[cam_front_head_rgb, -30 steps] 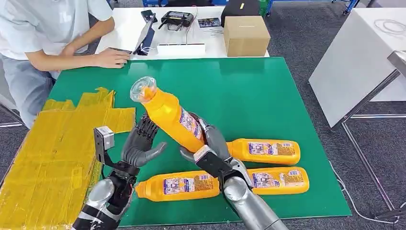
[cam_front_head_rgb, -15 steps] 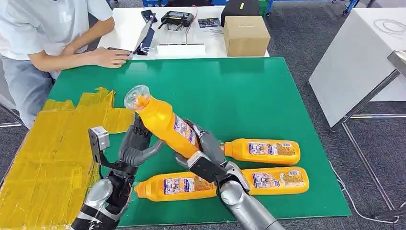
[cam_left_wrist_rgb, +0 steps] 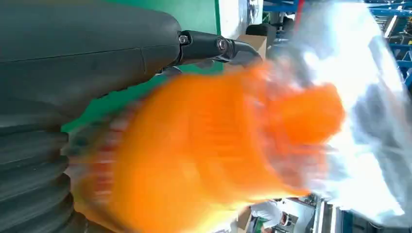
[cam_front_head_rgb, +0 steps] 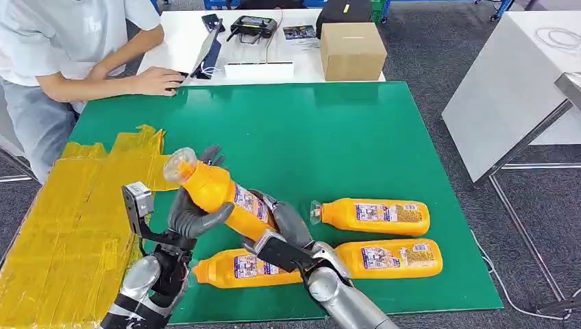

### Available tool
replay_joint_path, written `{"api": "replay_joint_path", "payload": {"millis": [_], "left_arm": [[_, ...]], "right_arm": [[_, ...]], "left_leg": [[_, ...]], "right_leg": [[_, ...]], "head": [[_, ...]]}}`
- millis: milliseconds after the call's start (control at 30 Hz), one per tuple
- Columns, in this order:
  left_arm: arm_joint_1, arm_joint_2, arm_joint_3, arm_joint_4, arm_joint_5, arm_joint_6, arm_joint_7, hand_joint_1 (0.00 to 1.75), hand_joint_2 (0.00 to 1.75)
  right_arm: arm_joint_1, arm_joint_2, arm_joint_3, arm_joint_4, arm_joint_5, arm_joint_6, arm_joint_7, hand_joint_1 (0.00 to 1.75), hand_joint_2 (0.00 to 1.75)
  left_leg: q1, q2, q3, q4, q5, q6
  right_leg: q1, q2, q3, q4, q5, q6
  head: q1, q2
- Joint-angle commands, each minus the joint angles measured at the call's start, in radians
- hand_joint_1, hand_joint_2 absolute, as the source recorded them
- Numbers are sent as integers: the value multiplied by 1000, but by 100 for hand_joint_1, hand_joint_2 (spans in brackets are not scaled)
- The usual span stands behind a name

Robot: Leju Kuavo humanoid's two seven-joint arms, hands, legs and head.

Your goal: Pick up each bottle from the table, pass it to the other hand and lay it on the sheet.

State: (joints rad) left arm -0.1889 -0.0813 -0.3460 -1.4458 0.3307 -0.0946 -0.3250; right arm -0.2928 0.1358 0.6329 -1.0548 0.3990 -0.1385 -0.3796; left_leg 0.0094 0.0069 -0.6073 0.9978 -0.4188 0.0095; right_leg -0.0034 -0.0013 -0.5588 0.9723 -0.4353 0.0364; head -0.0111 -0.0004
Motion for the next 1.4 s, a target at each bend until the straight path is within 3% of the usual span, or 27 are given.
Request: {"api": "replay_joint_path", "payload": {"millis": [33, 467, 500, 533, 1200, 1233, 1267, 1400], "left_arm": [[-30, 16, -24, 36, -1, -3, 1, 0, 175], [-43, 7, -29, 95, 9, -7, 10, 2, 175], [-44, 3, -23, 101, 11, -4, 9, 42, 175], [-44, 0, -19, 102, 11, 1, 8, 173, 175], [-55, 12, 16, 20, -12, 52, -28, 175, 175], [-65, 20, 17, 2, -37, 74, -33, 175, 175], [-70, 27, 20, -11, -61, 96, -36, 175, 175], [-73, 31, 24, -21, -62, 98, -32, 175, 175]], "right_arm": [[-52, -2, 61, 101, 6, 11, -1, 175, 175], [-49, -4, 73, 91, 16, 7, -1, 175, 175], [-50, -3, 74, 93, 18, 2, 0, 175, 175], [-50, -4, 74, 94, 18, 0, 0, 175, 175], [-26, -38, 33, -23, 20, -55, -4, 175, 175], [-19, -40, 23, -47, 18, -65, -8, 169, 175], [-9, -44, 15, -81, 17, -79, -18, 40, 175], [-1, -49, 15, -111, 18, -78, -12, 40, 175]], "left_leg": [[0, 0, 3, -1, -1, 0], [0, -1, 5, -1, -1, 0], [0, -1, 3, -1, -1, 0], [0, -1, 5, -1, -1, 0], [0, -2, 2, 0, -1, 0], [0, -2, 3, 0, -1, 0], [1, -2, 3, 1, -2, 0], [0, -2, 2, 0, -1, 0]], "right_leg": [[0, 0, 3, -1, -1, 0], [0, -1, 5, -1, -1, 0], [0, -1, 3, -1, -1, 0], [0, -1, 5, -1, -1, 0], [0, -1, 2, 0, -1, 0], [0, -1, 3, 0, -2, 0], [1, -1, 4, 0, -2, 0], [0, -2, 2, 0, -1, -1]], "head": [[0, 0], [0, 0], [0, 0], [0, 0], [0, 0], [0, 0], [0, 0], [0, 0]]}}
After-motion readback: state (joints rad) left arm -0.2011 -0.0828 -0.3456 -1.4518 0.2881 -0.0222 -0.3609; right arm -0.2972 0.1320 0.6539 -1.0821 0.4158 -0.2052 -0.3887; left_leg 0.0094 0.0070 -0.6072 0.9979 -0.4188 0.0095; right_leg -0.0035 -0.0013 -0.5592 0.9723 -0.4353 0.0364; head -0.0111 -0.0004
